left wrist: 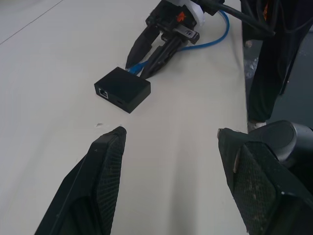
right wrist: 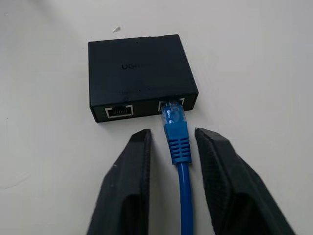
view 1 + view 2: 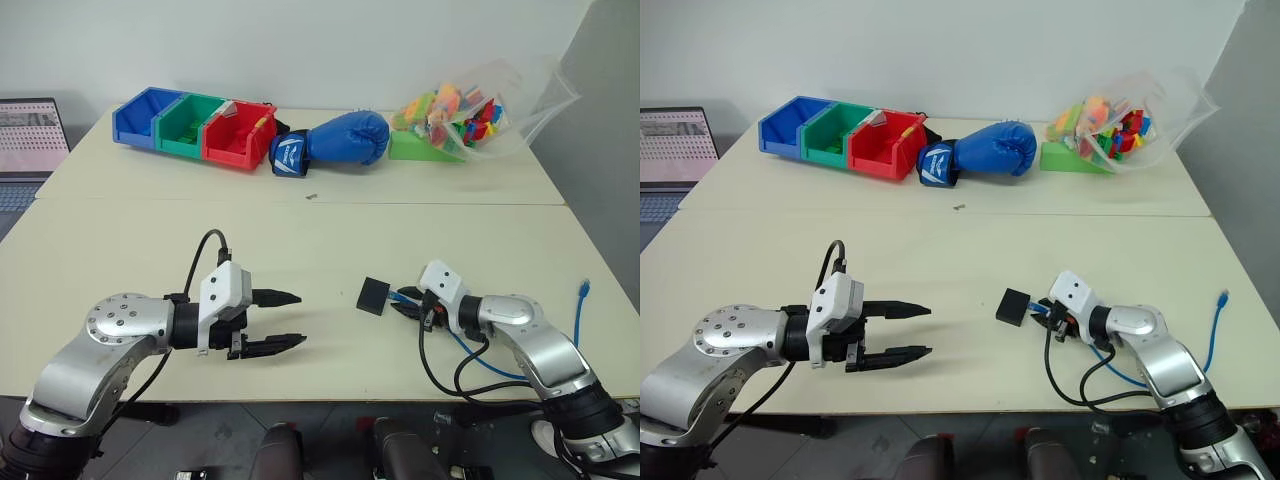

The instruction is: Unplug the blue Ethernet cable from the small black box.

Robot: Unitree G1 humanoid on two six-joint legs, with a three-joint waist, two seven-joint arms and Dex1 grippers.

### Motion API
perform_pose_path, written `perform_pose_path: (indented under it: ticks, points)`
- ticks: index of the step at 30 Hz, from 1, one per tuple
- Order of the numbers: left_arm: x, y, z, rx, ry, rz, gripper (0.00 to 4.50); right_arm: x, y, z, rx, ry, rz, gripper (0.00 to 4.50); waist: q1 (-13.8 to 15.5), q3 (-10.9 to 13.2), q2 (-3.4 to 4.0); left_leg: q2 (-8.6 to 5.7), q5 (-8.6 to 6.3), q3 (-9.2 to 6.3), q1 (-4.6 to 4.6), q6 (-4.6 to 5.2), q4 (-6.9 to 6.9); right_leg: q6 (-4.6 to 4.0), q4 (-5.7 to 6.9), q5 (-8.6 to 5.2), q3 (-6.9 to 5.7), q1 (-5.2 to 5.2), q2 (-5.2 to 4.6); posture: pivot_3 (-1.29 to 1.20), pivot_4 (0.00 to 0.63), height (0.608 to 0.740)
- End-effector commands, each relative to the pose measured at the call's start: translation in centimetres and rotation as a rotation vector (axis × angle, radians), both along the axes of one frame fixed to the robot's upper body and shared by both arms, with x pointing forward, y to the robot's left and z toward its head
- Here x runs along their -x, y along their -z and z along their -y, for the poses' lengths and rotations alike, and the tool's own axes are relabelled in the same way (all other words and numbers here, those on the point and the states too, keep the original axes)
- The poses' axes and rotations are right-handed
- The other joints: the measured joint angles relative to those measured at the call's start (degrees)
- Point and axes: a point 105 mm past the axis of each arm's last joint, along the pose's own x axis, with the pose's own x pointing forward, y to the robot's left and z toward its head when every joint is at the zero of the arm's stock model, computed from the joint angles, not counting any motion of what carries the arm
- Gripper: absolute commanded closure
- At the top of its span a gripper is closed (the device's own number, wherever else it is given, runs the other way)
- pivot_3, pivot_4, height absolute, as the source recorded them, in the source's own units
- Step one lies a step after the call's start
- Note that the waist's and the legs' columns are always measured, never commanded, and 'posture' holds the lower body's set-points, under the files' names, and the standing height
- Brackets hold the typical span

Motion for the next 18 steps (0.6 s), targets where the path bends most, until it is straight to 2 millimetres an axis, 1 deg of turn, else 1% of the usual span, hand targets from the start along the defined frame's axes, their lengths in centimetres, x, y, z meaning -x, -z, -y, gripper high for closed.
perform_pose_path:
  ticks: [1, 2, 5, 8, 11, 14, 18]
  points:
    - [-0.7, -0.6, -0.2, 0.057, -0.041, 0.008, 1.3, -0.4, -1.1, 0.3, 0.066, -0.042, 0.083, 4.19, 0.1, 0.0, 0.0, -0.01, 0.0, 0.01, 0.0, 0.0, 0.0, 0.0, 0.0, 0.0, 0.0, 0.0, 0.0, 0.0, 0.15, 0.74]
    - [-1.0, -0.6, -0.3, 0.076, -0.06, -0.008, 1.3, -0.5, -1.5, 0.2, 0.076, -0.062, 0.112, 4.34, 0.1, 0.0, 0.0, -0.01, 0.0, 0.01, 0.0, 0.0, 0.0, 0.0, 0.0, 0.0, 0.0, 0.0, 0.0, 0.0, 0.15, 0.74]
    - [-1.4, -0.4, -0.7, 0.147, -0.102, -0.09, 1.3, -0.7, -3.4, -0.7, 0.107, -0.142, 0.236, 4.37, 0.0, 0.0, 0.02, 0.0, 0.0, 0.01, -0.01, 0.0, 0.01, 0.0, 0.0, 0.0, -0.03, 0.0, 0.0, 0.0, 0.15, 0.74]
    - [-1.6, -0.7, -0.6, 0.27, -0.131, -0.204, 1.3, -0.6, -6.0, -2.3, 0.13, -0.264, 0.403, 4.37, -0.3, 0.0, 0.03, 0.02, 0.0, 0.0, 0.0, 0.0, 0.01, 0.0, 0.02, 0.0, -0.07, -0.01, 0.02, 0.0, 0.15, 0.74]
    - [-1.6, -0.7, -0.3, 0.327, -0.138, -0.275, 1.3, -0.4, -8.1, -3.9, 0.143, -0.365, 0.541, 4.37, -0.5, 0.0, 0.03, 0.02, 0.0, -0.02, 0.0, 0.0, 0.01, 0.0, 0.04, 0.0, -0.11, -0.01, 0.03, 0.0, 0.15, 0.74]
    - [-2.2, -1.0, 0.1, 0.383, -0.165, -0.304, 1.3, 0.2, -9.7, -5.5, 0.156, -0.469, 0.662, 4.37, -0.3, 0.0, 0.02, 0.01, 0.0, -0.03, -0.01, 0.0, 0.01, 0.0, 0.03, 0.01, -0.1, 0.0, 0.02, 0.0, 0.15, 0.74]
    - [-3.1, -1.4, 0.8, 0.459, -0.194, -0.335, 1.3, 0.8, -10.7, -6.9, 0.186, -0.562, 0.779, 4.37, -0.2, 0.0, 0.01, 0.0, 0.0, -0.05, -0.02, -0.01, 0.03, -0.04, 0.03, 0.03, -0.09, 0.01, 0.01, 0.0, 0.15, 0.74]
